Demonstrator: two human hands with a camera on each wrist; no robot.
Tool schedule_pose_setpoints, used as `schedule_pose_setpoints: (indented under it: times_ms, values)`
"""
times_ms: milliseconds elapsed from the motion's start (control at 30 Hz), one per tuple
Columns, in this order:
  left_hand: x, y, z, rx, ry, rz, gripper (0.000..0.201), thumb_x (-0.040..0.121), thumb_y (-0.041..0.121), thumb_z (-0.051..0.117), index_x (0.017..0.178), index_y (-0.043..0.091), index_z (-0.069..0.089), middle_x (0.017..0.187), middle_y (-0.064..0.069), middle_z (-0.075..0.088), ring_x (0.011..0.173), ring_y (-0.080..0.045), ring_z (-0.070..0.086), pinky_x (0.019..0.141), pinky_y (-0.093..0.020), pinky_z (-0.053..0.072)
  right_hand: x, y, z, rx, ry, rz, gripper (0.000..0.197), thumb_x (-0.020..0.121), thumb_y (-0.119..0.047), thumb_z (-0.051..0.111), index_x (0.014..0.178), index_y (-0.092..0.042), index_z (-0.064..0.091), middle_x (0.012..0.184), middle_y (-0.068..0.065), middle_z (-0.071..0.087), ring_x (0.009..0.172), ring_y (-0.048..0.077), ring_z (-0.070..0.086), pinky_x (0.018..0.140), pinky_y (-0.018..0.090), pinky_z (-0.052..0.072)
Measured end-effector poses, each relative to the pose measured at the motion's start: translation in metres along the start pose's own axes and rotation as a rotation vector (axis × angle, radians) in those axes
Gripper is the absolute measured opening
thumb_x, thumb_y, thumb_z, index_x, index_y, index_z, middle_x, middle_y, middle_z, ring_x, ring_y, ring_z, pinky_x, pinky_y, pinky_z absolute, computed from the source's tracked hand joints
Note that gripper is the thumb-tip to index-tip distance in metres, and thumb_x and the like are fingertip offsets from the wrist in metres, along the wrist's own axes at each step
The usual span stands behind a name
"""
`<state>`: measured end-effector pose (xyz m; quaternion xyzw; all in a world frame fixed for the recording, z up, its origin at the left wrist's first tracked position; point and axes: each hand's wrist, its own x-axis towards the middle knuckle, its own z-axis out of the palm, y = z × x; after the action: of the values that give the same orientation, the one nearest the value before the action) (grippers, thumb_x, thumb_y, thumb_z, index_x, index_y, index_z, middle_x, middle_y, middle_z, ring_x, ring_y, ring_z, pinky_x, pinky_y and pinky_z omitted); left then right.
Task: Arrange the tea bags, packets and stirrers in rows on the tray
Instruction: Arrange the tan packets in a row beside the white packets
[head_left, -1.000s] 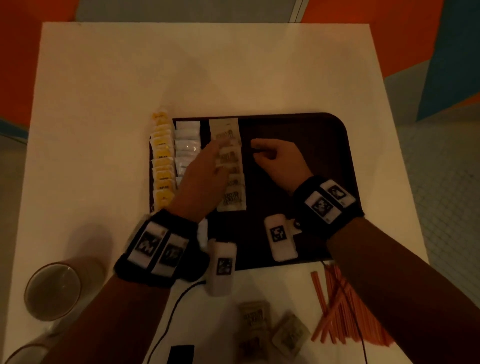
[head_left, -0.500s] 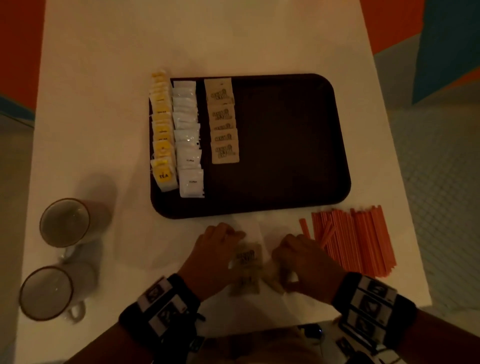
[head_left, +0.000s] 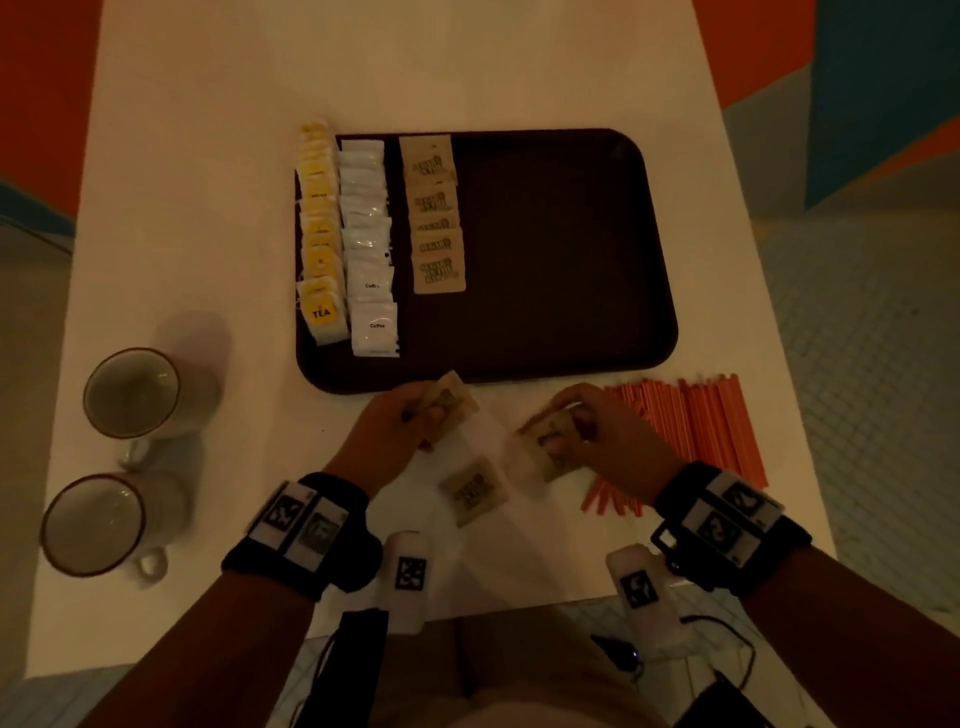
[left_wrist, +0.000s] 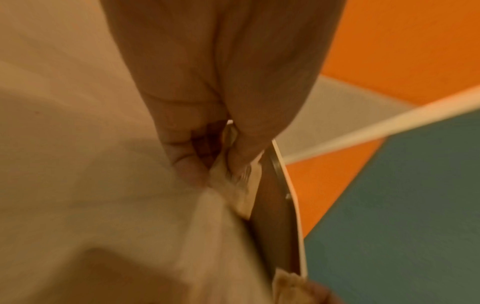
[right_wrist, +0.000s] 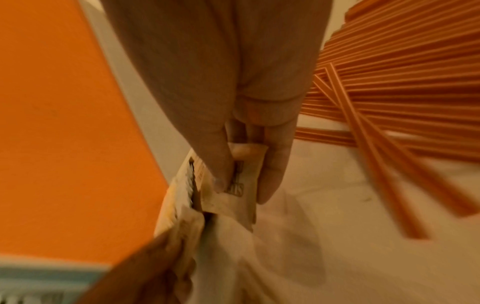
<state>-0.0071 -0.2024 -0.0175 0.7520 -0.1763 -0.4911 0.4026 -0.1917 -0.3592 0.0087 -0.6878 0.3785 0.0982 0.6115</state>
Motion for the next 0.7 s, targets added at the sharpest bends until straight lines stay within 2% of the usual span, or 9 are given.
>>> schedule_pose_setpoints:
  times_ms: [67,100,167,233,333,433,600,700]
  values:
    - [-0.006,0.006,-0.003,-0.111,-0.006,-0.006,0.028,0.09,0.008,0.057,0.116,0.019,0.057,0.103,-0.004,0.061,0.086,-0.017,0.06,0.06,-0.022,0.051,0.0,-0.012,0.0,0.193,0.003,0.042,0.037,0.079,-0.002,0.068,0.112,-0.012,0.054,0.098,0.003,0.067,0.088,0.017,0.067,0.074,0.03,0.059]
    - [-0.009,0.009,-0.002,-0.13,0.007,0.014,0.03,0.086,0.007,0.062,0.113,0.019,0.058,0.102,-0.003,0.062,0.083,-0.016,0.06,0.057,-0.021,0.051,0.0,-0.018,0.0,0.207,0.006,0.04,0.039,0.077,-0.003,0.069,0.112,-0.013,0.056,0.101,0.004,0.067,0.09,0.018,0.067,0.076,0.033,0.059]
    - [-0.014,0.014,0.0,-0.175,0.045,0.059,0.022,0.082,0.006,0.067,0.1,0.014,0.06,0.089,-0.001,0.064,0.07,-0.011,0.059,0.053,-0.02,0.048,0.002,-0.028,0.002,0.234,0.008,0.002,0.039,0.077,-0.003,0.07,0.113,-0.014,0.059,0.104,0.006,0.067,0.094,0.02,0.067,0.078,0.035,0.059]
    - [-0.017,0.019,0.003,-0.26,0.033,0.066,0.01,0.085,0.008,0.063,0.094,0.011,0.063,0.08,-0.002,0.066,0.062,-0.01,0.057,0.053,-0.021,0.046,0.004,-0.036,0.005,0.319,0.008,-0.029,0.036,0.077,0.001,0.068,0.11,-0.012,0.059,0.101,0.005,0.069,0.091,0.019,0.069,0.075,0.033,0.059]
    - [-0.022,0.025,0.008,-0.45,-0.026,0.011,0.02,0.095,0.015,0.048,0.101,0.01,0.066,0.094,-0.007,0.07,0.078,-0.012,0.065,0.061,-0.022,0.051,0.008,-0.045,0.008,0.384,0.05,-0.039,0.027,0.077,0.003,0.067,0.098,-0.012,0.057,0.092,0.006,0.07,0.083,0.017,0.069,0.068,0.032,0.059]
    - [-0.023,0.029,0.008,-0.638,-0.022,-0.024,0.03,0.099,0.016,0.037,0.109,0.006,0.063,0.107,-0.014,0.068,0.093,-0.022,0.068,0.069,-0.027,0.057,0.012,-0.048,0.007,0.41,0.1,-0.059,0.023,0.076,0.003,0.067,0.096,-0.008,0.06,0.089,0.011,0.069,0.079,0.019,0.068,0.069,0.033,0.057]
    - [-0.026,0.039,0.005,-0.753,-0.019,-0.029,0.033,0.1,0.014,0.034,0.118,0.0,0.058,0.111,-0.017,0.067,0.099,-0.026,0.066,0.078,-0.036,0.058,0.014,-0.052,0.0,0.362,0.142,-0.13,0.021,0.076,0.003,0.067,0.093,-0.009,0.064,0.09,0.009,0.07,0.079,0.015,0.069,0.07,0.027,0.059]
    - [-0.027,0.045,0.005,-0.71,-0.04,-0.014,0.032,0.099,0.011,0.033,0.117,0.0,0.058,0.11,-0.018,0.067,0.096,-0.027,0.067,0.077,-0.036,0.059,0.014,-0.056,-0.001,0.275,0.115,-0.154,0.02,0.076,0.0,0.069,0.092,-0.012,0.065,0.091,0.007,0.071,0.081,0.016,0.07,0.072,0.028,0.059]
